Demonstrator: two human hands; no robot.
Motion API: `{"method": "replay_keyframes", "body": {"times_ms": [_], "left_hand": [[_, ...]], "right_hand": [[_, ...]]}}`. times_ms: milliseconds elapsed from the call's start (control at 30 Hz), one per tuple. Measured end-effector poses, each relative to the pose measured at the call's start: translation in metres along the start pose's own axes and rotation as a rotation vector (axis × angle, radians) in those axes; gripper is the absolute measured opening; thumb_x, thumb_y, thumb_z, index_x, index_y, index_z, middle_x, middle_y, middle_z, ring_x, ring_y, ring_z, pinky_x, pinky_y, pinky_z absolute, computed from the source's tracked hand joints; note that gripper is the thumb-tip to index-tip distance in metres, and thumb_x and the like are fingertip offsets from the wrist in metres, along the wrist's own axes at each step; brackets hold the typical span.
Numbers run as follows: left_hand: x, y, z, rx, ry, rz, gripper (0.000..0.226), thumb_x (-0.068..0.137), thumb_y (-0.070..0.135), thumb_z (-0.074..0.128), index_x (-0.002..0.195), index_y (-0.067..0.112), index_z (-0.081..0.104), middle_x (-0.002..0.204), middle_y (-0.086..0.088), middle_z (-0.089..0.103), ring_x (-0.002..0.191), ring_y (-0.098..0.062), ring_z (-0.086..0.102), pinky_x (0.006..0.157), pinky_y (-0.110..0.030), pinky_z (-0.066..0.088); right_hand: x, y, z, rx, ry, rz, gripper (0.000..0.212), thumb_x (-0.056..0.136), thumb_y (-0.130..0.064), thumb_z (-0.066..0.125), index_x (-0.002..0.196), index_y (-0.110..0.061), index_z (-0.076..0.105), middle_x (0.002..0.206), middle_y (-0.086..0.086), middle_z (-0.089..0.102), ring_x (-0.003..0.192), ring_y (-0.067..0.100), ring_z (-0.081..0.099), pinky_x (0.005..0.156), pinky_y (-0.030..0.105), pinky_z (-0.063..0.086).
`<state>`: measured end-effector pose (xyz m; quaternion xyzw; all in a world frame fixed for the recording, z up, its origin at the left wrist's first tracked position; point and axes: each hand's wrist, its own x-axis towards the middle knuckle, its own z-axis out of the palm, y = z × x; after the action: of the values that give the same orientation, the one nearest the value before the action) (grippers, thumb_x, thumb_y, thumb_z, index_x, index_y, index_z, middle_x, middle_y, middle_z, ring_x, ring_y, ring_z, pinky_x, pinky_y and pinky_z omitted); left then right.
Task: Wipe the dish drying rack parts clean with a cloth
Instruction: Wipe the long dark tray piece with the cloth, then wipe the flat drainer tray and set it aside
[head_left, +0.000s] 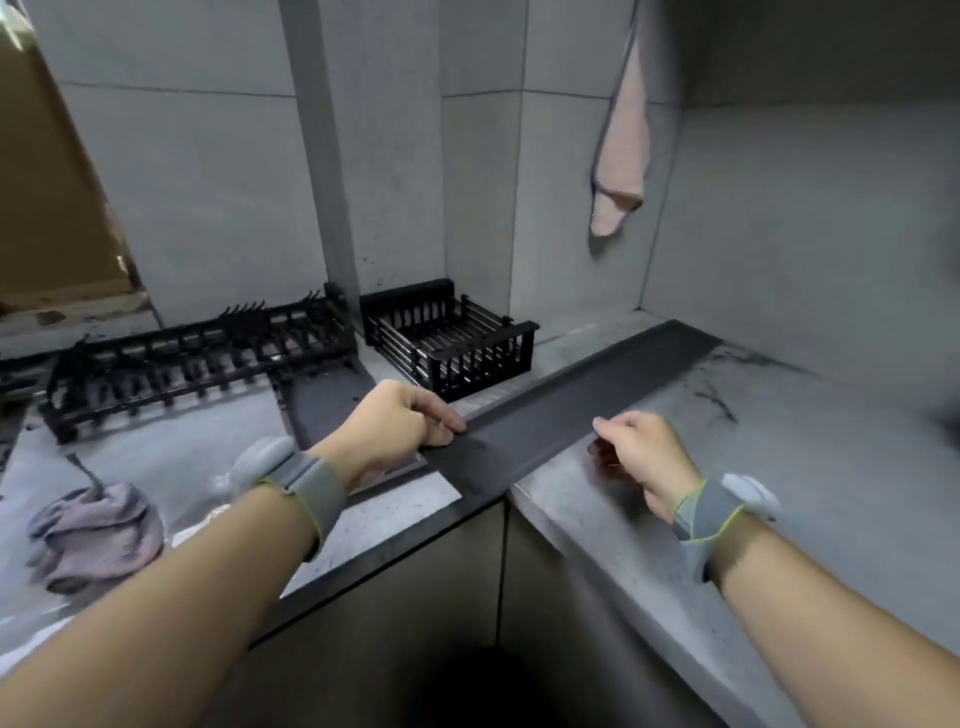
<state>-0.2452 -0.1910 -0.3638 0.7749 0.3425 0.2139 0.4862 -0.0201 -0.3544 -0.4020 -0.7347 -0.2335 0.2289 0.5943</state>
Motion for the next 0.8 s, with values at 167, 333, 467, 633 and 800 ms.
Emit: {"method": "replay_keyframes", "body": {"times_ms": [167,333,467,633,800], "left_hand": [[0.046,0.01,0.048,-0.022,0.025,-0.032,0.038,0.076,-0.014,0.068,0.062,0.019,0.077,0.07,-0.004,0.071,0.08,-0.022,0.062,0.081,-0.036,0.053],[0.081,0.007,0.079,0.028,0.003,-0.068,0.033,0.075,-0.013,0.069,0.063,0.017,0.075,0.067,-0.004,0.067,0.075,-0.02,0.06,0.071,-0.03,0.047],[0.095,0.005,0.098,0.165,-0.009,-0.049,0.027,0.077,-0.01,0.068,0.071,0.015,0.075,0.069,-0.001,0.068,0.067,-0.014,0.06,0.06,-0.021,0.046],[0.104,-0.004,0.104,0.196,0.014,-0.076,0.022,0.079,-0.012,0.067,0.089,0.007,0.075,0.076,-0.003,0.068,0.072,-0.015,0.063,0.066,-0.02,0.053],[0.1,-0.002,0.102,0.322,-0.015,0.008,0.032,0.079,-0.005,0.07,0.099,0.019,0.076,0.078,0.008,0.07,0.08,-0.008,0.064,0.07,-0.019,0.048]], "right_hand": [[0.035,0.002,-0.024,-0.706,0.146,-0.146,0.022,0.089,-0.034,0.063,0.097,-0.014,0.058,0.11,0.011,0.06,0.108,0.034,0.055,0.092,0.038,0.045],[0.029,0.008,-0.022,-0.897,-0.041,-0.603,0.015,0.089,-0.029,0.06,0.099,-0.017,0.061,0.104,0.003,0.053,0.101,0.027,0.045,0.093,0.04,0.042],[0.015,0.014,-0.007,-0.943,-0.216,-0.714,0.035,0.086,-0.051,0.041,0.094,-0.022,0.06,0.094,-0.004,0.055,0.091,0.021,0.048,0.081,0.041,0.047],[0.019,0.027,-0.002,-1.022,-0.221,-0.738,0.035,0.084,-0.055,0.048,0.095,-0.024,0.059,0.092,-0.006,0.055,0.09,0.02,0.05,0.078,0.039,0.046],[0.015,0.033,0.009,-1.052,-0.307,-0.774,0.026,0.087,-0.044,0.055,0.1,-0.021,0.056,0.098,-0.002,0.053,0.094,0.021,0.049,0.081,0.039,0.046]]}}
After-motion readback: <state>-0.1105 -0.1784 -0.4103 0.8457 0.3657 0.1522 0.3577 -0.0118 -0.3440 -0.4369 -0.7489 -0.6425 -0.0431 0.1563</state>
